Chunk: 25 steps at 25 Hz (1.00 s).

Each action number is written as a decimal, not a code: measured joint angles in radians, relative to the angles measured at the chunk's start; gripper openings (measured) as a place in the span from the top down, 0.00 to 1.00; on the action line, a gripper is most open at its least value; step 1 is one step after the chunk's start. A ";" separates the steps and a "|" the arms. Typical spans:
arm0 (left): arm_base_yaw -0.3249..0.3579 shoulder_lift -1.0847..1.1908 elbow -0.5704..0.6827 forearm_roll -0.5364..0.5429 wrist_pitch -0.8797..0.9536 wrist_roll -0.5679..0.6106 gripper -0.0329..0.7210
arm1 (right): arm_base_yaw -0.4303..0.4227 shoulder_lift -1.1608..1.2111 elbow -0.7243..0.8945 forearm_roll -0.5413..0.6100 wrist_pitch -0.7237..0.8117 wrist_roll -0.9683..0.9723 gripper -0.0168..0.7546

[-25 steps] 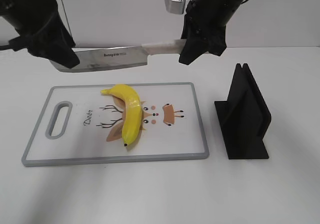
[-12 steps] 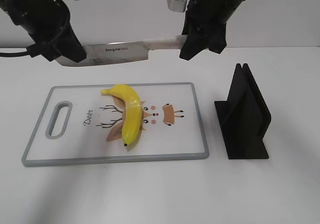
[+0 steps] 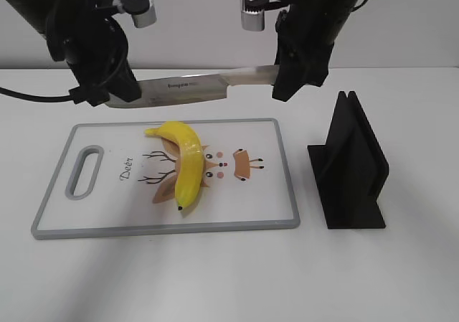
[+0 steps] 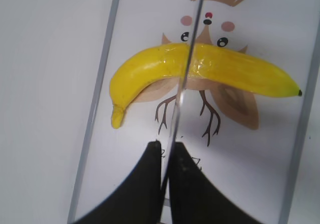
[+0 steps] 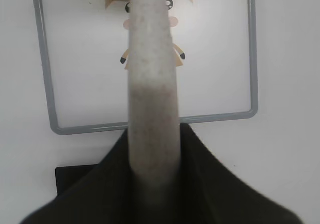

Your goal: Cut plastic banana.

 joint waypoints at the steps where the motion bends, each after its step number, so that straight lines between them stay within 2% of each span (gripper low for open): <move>1: 0.000 0.004 0.000 0.004 -0.004 0.000 0.95 | 0.000 0.005 0.000 0.003 -0.002 0.001 0.75; 8: 0.001 0.104 -0.001 0.011 -0.070 0.000 0.95 | 0.000 0.105 -0.003 -0.001 -0.052 0.002 0.74; 13: 0.003 0.288 -0.014 -0.057 -0.097 0.006 0.94 | -0.005 0.261 -0.012 -0.011 -0.055 0.003 0.73; 20: 0.005 0.299 -0.031 -0.069 -0.079 -0.007 0.94 | -0.011 0.282 -0.036 -0.012 -0.043 0.003 0.73; 25: 0.005 0.273 -0.027 -0.074 -0.082 -0.020 0.94 | -0.008 0.267 -0.112 -0.029 0.014 0.005 0.73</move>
